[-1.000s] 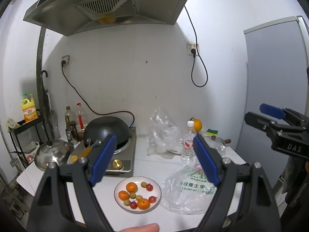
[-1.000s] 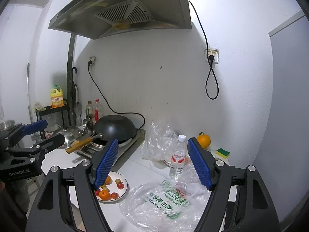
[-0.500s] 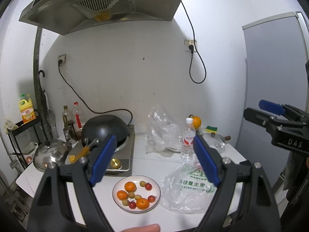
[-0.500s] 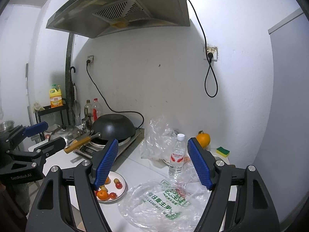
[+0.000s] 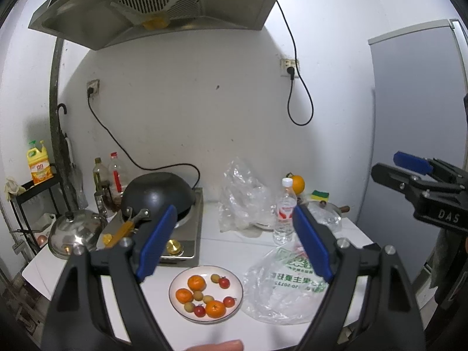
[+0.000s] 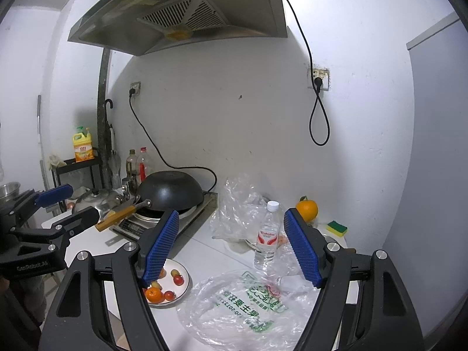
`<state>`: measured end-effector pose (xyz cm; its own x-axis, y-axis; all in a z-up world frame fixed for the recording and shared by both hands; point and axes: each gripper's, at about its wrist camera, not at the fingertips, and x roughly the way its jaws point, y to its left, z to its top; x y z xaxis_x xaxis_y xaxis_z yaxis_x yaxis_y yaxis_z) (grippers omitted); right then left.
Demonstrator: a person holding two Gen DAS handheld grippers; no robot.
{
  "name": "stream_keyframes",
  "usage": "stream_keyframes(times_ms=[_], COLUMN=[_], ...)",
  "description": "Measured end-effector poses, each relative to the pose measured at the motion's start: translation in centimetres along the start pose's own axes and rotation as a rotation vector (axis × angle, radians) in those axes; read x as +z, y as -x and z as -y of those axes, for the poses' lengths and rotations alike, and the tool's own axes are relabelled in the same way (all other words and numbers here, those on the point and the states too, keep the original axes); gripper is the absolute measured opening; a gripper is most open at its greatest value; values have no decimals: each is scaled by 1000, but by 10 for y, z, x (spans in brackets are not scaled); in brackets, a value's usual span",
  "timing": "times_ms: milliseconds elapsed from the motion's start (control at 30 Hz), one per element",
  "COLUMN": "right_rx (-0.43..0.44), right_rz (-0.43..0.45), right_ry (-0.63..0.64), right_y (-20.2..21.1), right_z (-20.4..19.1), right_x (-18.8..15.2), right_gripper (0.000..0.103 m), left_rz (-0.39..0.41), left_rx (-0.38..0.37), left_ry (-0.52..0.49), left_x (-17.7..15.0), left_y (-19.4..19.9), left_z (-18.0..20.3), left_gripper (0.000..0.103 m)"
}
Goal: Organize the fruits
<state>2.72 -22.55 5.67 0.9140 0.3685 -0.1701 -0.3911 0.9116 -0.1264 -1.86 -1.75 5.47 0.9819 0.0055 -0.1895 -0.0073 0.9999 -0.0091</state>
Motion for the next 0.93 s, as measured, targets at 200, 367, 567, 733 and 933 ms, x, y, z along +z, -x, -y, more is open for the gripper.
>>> stream_keyframes(times_ms=[200,367,567,733,933], right_rx=[4,6,7,10,10], right_rz=[1,1,-1,-1,-1], right_ry=[1,5,6,6,6], right_y=[-1,-2,-2,-3,-3], right_z=[1,0,0,-1,-1], right_x=[-1,-1,-1,-1,0], right_gripper=[77,77,77,77,77], left_rz=[1,0,-1,-3,7], left_rx=[2,2,0,-7,-19], left_ry=[3,4,4,0,-14], left_x=[0,0,0,-1,-1], left_y=[-1,-1,-1,-3,-6], left_z=[-2,-2,-3,-4,-2], left_gripper=[83,83,83,83,83])
